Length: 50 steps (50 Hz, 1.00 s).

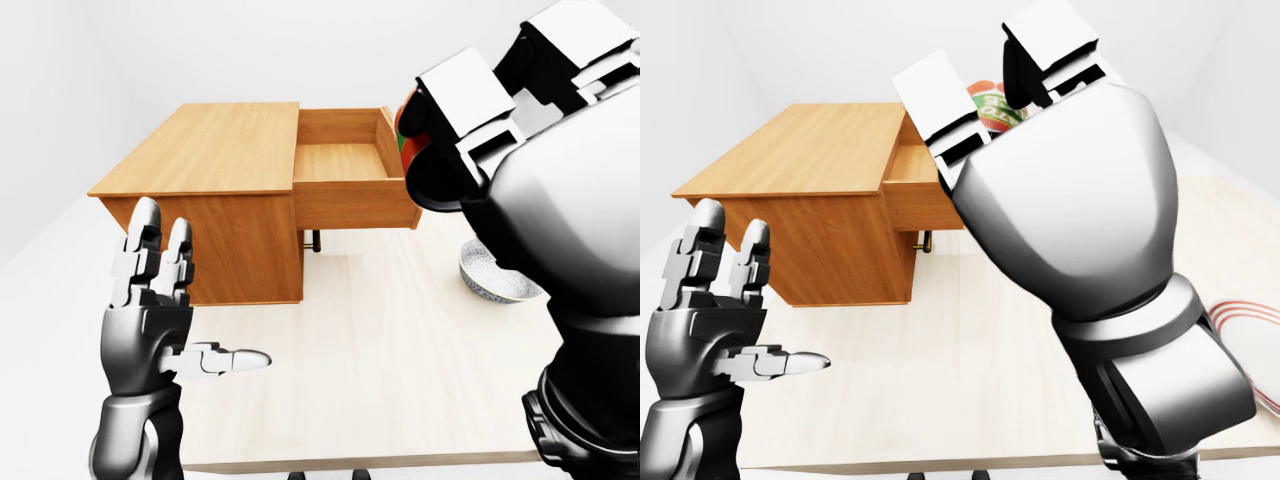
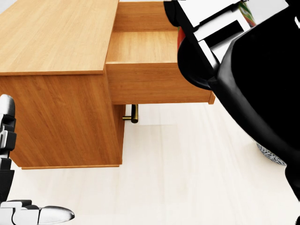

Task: Put the ketchup in the top drawer of the cabinet.

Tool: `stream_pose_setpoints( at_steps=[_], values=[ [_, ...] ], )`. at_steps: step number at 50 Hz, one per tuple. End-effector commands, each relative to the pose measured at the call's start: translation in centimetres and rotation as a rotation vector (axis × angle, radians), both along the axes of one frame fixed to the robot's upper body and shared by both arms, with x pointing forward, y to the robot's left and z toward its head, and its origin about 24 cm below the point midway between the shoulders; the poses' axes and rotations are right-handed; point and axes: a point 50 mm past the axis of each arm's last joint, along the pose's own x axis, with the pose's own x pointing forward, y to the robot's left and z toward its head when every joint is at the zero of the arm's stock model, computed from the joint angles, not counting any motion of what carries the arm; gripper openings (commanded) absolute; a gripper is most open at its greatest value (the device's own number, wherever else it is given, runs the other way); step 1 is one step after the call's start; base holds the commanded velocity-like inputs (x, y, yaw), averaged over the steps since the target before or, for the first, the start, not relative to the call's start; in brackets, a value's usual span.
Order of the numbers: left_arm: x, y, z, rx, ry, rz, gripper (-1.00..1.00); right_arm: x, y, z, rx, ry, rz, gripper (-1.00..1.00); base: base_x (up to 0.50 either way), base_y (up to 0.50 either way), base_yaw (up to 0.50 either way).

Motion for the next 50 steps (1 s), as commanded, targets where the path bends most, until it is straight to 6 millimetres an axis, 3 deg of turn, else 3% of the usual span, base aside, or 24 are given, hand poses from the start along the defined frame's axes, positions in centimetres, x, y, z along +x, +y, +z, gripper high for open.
stream_pose_setpoints(
  at_steps=[1, 7, 16, 23, 29, 36, 43, 50],
  values=[
    [-0.1, 0.1, 0.2, -0.001, -0.009, 0.003, 1.0, 1.7, 2.8, 3.2, -0.231, -0.066, 0.018, -1.0, 0.0, 0.0, 0.0],
    [0.0, 0.3, 0.3, -0.005, -0.018, 0.008, 1.0, 5.6, -0.2, 6.5, 0.003, 0.013, -0.095, -1.0, 0.0, 0.0, 0.0],
    [0.0, 0.1, 0.2, -0.003, -0.011, 0.006, 1.0, 10.5, -4.4, 8.2, 0.288, 0.209, -0.107, -1.0, 0.0, 0.0, 0.0],
    [0.1, 0.1, 0.0, -0.002, -0.001, 0.004, 1.0, 13.4, -4.3, 8.6, 0.33, 0.364, -0.012, -1.0, 0.0, 0.0, 0.0],
    [0.1, 0.2, 0.2, -0.005, -0.01, 0.008, 1.0, 14.4, -2.7, 10.1, 0.322, 0.414, 0.052, -1.0, 0.0, 0.0, 0.0],
    [0.3, 0.2, 0.0, -0.005, 0.0, 0.006, 1.0, 15.5, -2.1, 11.1, 0.339, 0.468, 0.076, -1.0, 0.0, 0.0, 0.0],
    [0.3, 0.2, 0.1, -0.004, -0.005, 0.006, 1.0, 17.0, -2.9, 12.4, 0.424, 0.566, 0.117, -1.0, 0.0, 0.0, 0.0],
    [0.3, 0.2, 0.1, -0.005, -0.009, 0.008, 1.0, 18.7, -3.2, 12.0, 0.482, 0.684, 0.153, -1.0, 0.0, 0.0, 0.0]
  ],
)
